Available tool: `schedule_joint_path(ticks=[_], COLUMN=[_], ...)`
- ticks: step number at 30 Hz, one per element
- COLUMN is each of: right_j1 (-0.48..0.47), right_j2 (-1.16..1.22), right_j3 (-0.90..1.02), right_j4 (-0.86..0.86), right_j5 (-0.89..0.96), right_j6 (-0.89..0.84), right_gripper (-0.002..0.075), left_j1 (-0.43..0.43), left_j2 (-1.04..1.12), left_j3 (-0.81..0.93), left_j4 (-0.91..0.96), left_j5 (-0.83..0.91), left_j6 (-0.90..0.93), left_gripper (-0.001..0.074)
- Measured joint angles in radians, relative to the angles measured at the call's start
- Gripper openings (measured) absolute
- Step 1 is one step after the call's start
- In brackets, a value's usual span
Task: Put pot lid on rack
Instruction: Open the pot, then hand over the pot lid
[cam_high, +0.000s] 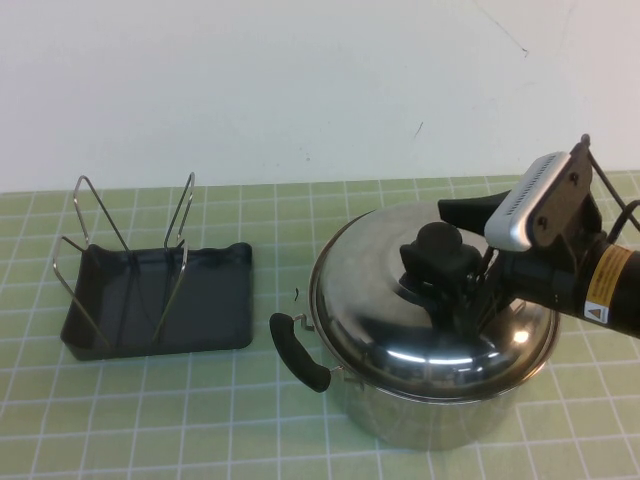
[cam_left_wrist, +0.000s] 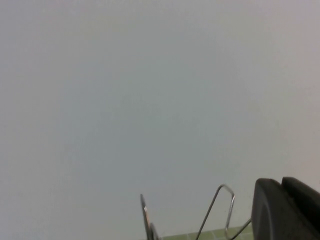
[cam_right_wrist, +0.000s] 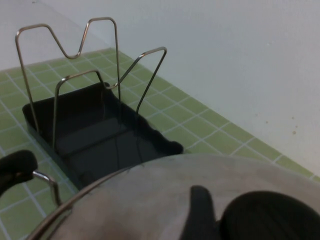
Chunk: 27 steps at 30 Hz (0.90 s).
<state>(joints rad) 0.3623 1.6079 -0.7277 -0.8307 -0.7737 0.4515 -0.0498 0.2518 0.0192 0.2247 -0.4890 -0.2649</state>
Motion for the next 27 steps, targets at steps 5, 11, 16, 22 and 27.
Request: schedule_joint_path(ticks=[5,11,16,22,27], right_j1=[0.002,0.002,0.002,0.018,0.137], right_j2=[0.001,0.002,-0.036,-0.141,-0.176], right_j3=[0.0,0.0,-0.001,-0.061,-0.152], right_j4=[-0.005,-0.005,0.004,-0.007,-0.062], right_j5=[-0.006,-0.021,-0.088,-0.126,-0.13], right_j6=[-0.018,-0.025,-0.089,-0.041,0.036], right_gripper=[0.0345,0.0344,0.0344,0.0344,0.0344], left_j1=[0.0,0.0,0.0,0.0,0.0], left_j2=[0.0,0.0,0.0,0.002,0.002], left_j3=[-0.032,-0.095,-0.115,-0.117,-0.117], left_j4=[0.186,0.325,0.405,0.631,0.706], left_j5=[-0.012,0.082,0.099,-0.104,-0.199], left_j6=[-0.19,-0.704,-1.298,-1.873,-2.138], left_gripper=[-0.0002,-0.0002,0.0004,0.0322,0.0637])
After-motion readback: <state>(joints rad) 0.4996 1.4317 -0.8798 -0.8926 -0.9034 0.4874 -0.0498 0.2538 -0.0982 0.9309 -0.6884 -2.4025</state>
